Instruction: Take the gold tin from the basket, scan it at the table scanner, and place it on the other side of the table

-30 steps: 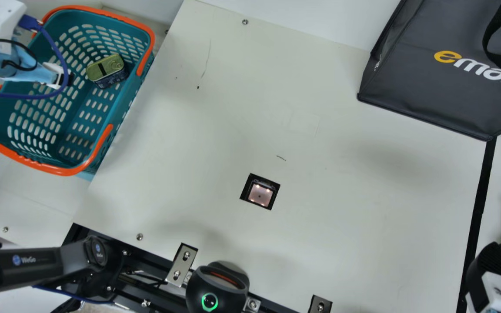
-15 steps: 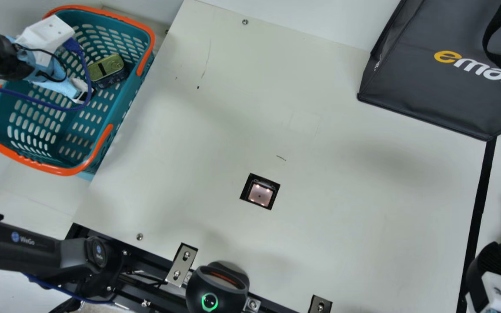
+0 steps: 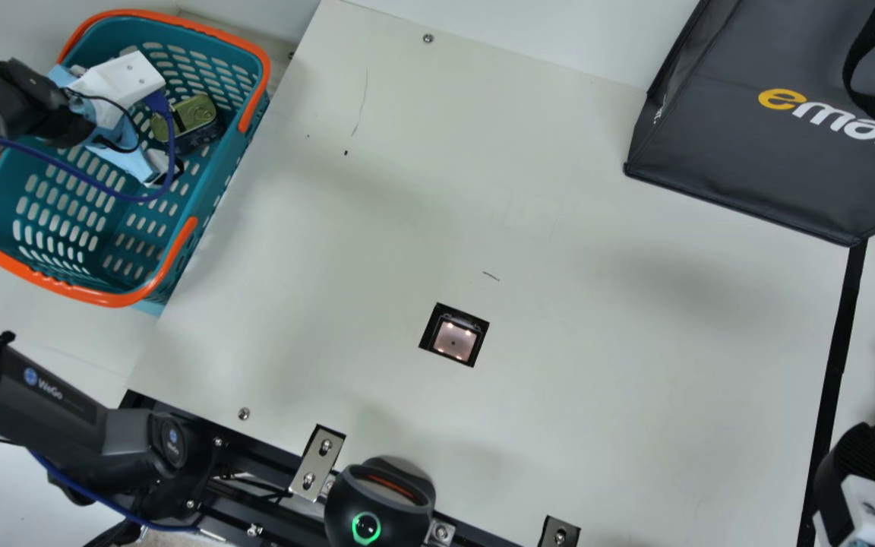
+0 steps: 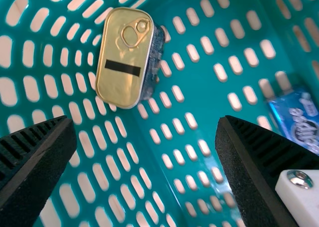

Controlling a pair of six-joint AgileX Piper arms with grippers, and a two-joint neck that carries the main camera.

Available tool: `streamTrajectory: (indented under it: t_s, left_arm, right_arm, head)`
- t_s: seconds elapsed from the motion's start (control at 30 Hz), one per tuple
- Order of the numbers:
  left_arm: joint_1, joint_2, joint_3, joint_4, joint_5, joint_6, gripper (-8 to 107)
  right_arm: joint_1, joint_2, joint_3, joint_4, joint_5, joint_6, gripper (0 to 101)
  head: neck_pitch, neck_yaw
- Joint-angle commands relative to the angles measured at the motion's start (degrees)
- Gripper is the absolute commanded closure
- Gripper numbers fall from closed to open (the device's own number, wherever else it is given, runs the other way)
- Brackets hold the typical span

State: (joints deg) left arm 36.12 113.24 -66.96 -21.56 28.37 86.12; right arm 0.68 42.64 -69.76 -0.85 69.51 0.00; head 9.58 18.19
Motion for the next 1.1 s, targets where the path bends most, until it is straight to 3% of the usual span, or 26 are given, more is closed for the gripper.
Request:
streamTrajectory:
  t_s: [0.0, 0.47, 1.07]
  left_arm:
    - [0.06, 1.40, -0.28, -1.70, -0.87, 4.19, 9]
    - [-0.47, 8.85, -2.88, -8.13, -5.56, 17.22, 9]
    - [-2.80, 15.60, -10.62, -3.62, -4.25, 14.78, 9]
  right_arm:
    - [0.00, 0.00, 0.00, 0.00, 0.00, 0.00, 6]
    - [0.00, 0.00, 0.00, 0.00, 0.00, 0.00, 6]
    - [0.00, 0.00, 0.00, 0.00, 0.08, 0.00, 6]
  head:
    - [-1.66, 0.23]
    - [-1.66, 0.23]
    - [-1.66, 0.23]
